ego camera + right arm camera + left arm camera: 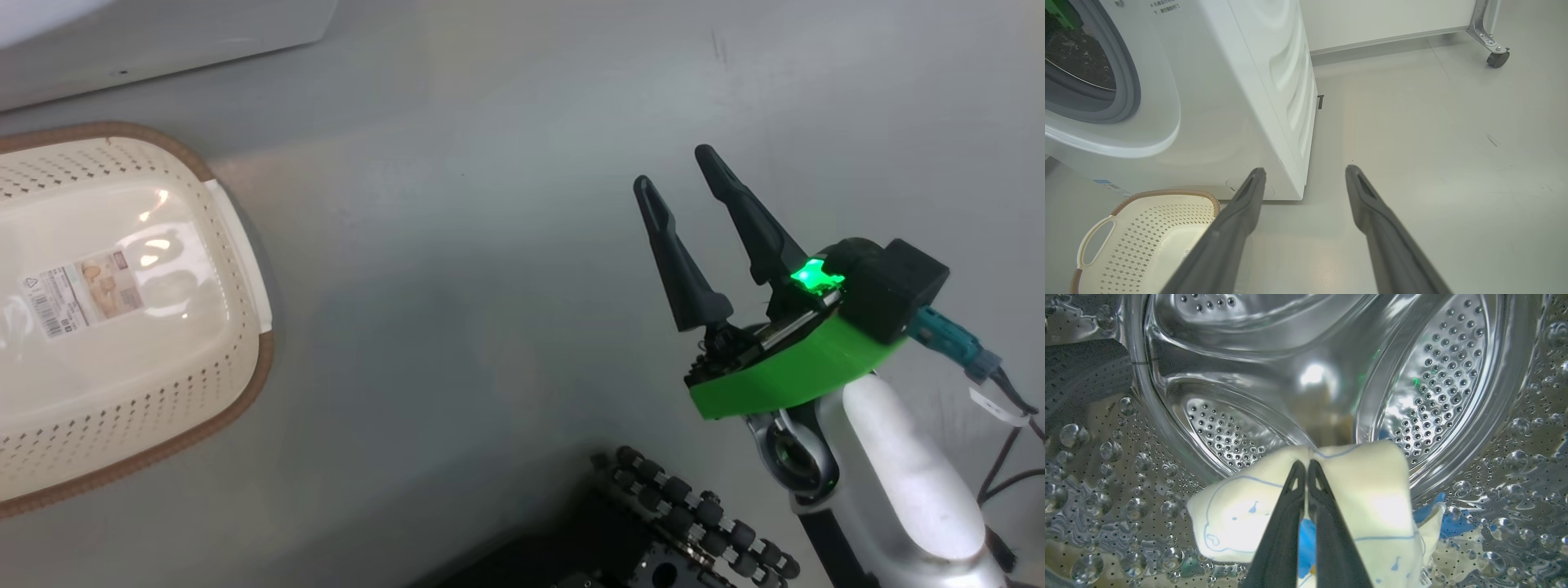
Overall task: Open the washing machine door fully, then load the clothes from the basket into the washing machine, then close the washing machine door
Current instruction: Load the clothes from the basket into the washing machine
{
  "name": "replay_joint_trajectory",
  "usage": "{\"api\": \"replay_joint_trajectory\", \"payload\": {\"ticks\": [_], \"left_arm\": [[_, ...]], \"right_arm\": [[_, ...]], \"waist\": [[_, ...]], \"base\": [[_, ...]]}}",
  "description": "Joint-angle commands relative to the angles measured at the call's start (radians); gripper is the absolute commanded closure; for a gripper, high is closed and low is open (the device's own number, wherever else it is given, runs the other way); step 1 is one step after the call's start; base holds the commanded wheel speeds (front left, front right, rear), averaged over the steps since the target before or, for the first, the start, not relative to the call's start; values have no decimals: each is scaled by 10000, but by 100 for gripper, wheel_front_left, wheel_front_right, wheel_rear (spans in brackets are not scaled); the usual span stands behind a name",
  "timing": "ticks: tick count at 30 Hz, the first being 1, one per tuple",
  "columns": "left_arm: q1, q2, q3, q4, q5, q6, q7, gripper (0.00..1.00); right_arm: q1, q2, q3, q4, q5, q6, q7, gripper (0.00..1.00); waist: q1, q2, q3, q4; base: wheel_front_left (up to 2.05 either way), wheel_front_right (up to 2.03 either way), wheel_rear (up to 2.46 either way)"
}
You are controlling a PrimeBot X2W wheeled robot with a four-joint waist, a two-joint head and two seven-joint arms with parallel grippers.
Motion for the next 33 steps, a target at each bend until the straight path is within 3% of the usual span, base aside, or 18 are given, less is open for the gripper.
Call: {"api": "replay_joint_trajectory", "payload": {"ticks": [1,8,10,11,12,13,14,24,33], "left_arm": [[-396,413,199,-91,136,74,-122,100],[-186,5,512,842,-630,91,419,100],[-151,-71,593,901,-809,70,462,55],[-127,-94,602,929,-856,74,505,40],[-127,-94,602,929,-856,74,505,40],[-102,-124,617,960,-913,83,568,15],[-76,-153,623,962,-957,88,599,0],[573,-476,629,593,-1292,201,290,0],[2205,-1077,736,314,-1691,789,-590,0]], "right_arm": [[144,-77,161,-277,77,-29,-95,0],[147,-77,144,-273,47,-29,-95,0],[135,-77,106,-251,1,-29,-95,0],[126,-77,83,-247,-23,-29,-95,0],[126,-77,83,-247,-23,-29,-95,0],[113,-77,58,-245,-47,-29,-95,0],[103,-77,29,-239,-75,-29,-95,0],[2,-77,-274,-206,-345,-29,-95,0],[210,-77,-730,-126,-622,-29,-95,0]], "waist": [[-1,0,81,-27],[-1,0,127,62],[-1,0,117,113],[-1,0,112,141],[-1,0,112,141],[-1,0,106,172],[-1,0,102,207],[-1,0,-65,682],[-1,0,-729,1233]], "base": [[0,0,0],[0,0,0],[0,0,0],[0,0,0],[0,0,0],[0,0,0],[0,0,0],[0,0,0],[0,0,0]]}}
